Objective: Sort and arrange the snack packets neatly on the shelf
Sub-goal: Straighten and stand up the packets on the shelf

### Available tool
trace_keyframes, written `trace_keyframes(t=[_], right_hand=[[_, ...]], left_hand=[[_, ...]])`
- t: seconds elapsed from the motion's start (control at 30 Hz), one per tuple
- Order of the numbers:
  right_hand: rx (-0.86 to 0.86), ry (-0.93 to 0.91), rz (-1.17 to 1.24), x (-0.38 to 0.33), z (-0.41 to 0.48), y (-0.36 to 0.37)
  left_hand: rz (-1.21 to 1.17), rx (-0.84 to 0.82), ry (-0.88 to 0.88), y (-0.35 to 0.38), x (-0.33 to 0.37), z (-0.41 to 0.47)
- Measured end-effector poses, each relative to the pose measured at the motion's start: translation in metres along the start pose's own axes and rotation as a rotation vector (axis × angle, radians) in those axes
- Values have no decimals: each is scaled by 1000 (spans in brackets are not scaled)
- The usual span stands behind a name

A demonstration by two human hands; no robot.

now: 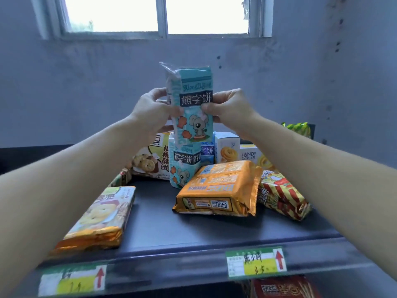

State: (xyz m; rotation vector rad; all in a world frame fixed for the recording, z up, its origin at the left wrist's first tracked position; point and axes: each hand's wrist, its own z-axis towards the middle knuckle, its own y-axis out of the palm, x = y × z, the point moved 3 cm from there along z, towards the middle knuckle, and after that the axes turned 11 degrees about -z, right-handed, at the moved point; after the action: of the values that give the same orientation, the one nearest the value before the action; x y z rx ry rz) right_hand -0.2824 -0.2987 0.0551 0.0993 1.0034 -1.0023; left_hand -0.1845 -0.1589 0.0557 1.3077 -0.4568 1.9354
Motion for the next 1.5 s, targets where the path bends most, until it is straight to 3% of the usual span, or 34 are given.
trace_keyframes(t=[0.1, 0.23, 0.4, 0.63, 0.8, 1.27, 1.4, 1.5], right_hand=[[-97, 13, -79, -2, -3, 15], [-132, 73, -389, 6, -6, 21], [-266, 159, -735, 14, -15, 19], [-333, 247, -1014, 30, -16, 30], [-508, 343, -1283, 41, -25, 40], [-851, 457, -1311, 44, -33, 30], [-826, 502, -1192, 45, -39, 19], [-678, 479, -1062, 46, -38, 14]], left_hand=[[35, 42, -43, -19, -5, -5], [75, 67, -133, -44, -19, -6], [140, 36, -212, -65, -42, -2], [242, -15, -324, -76, -71, 12], [271, -85, -355, -69, -88, 21], [110, -163, -511, -44, -113, 23], [111, -174, -520, -34, -115, 19], [106, -171, -513, -26, -114, 14]])
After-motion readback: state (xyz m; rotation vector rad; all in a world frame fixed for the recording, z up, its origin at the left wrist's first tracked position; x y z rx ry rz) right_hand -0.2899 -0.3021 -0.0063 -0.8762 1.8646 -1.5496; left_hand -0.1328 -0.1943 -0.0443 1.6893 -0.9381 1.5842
